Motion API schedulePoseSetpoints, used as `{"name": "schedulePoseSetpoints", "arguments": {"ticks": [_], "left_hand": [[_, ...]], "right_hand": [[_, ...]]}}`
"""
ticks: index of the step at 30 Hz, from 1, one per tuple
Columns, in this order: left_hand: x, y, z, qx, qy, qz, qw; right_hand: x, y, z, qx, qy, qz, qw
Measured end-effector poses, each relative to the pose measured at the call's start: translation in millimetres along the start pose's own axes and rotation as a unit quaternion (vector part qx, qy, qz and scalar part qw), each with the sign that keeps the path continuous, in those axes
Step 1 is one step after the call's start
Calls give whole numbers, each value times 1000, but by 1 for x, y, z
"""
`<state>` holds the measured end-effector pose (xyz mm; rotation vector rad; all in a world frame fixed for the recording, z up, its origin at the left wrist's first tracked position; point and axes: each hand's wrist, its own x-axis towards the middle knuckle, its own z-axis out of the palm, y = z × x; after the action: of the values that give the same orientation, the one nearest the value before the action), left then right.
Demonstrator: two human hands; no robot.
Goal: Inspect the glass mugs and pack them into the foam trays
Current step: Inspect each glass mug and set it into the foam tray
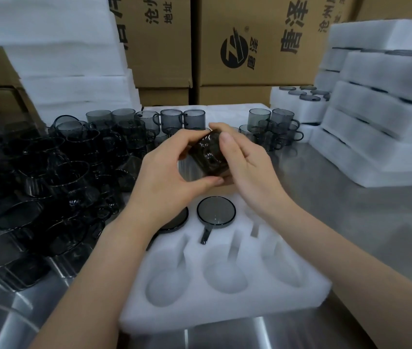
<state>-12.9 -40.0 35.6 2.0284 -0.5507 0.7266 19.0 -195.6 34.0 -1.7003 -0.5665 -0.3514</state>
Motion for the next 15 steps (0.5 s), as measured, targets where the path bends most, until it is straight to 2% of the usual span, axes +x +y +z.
{"name": "schedulePoseSetpoints", "arguments": {"ticks": [6,10,15], "left_hand": [[0,-6,0,-32,-8,-13,999],[0,-9,0,-68,-15,-11,998],[2,-7,1,-77,-17,-18,997]], "right_hand": [[0,-7,-3,174,-9,106,979],[1,-6,-7,232,-15,152,961],[6,-7,-9,309,-117,224,917]]}}
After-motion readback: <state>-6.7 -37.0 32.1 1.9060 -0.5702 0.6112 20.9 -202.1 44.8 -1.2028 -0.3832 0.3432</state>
